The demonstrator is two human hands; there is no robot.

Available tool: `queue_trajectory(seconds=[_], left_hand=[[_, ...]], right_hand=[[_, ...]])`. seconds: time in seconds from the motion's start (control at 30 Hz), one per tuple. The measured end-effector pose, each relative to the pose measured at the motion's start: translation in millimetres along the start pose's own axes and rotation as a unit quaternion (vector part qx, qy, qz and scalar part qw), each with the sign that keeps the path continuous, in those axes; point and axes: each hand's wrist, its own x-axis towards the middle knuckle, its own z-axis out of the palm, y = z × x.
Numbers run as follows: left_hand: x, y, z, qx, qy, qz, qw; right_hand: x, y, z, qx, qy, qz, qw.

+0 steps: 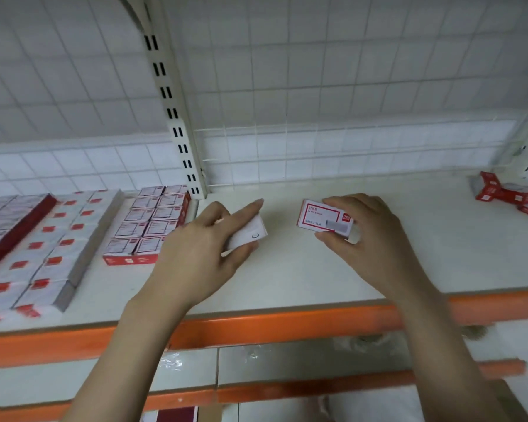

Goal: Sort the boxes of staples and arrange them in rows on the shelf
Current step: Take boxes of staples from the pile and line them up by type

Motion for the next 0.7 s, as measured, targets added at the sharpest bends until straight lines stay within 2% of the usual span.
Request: queue_trajectory(seconds=[0.17,0.37,0.7], left_hand=[[-24,-32,-17,-0.004,-0.028,-0.017,0.999],[-43,-46,-23,-0.046,-0.035,-0.047,0.997],[-71,-67,-25,-0.049,0.044,-0.097,0.993]], right_hand=[[-6,-43,29,0.009,-0.029,0.007,1.000],[-6,-64,43,0.004,-0.061,-0.002,0.998],[-5,-74,68,0.031,-0.090,-0.016,0.995]])
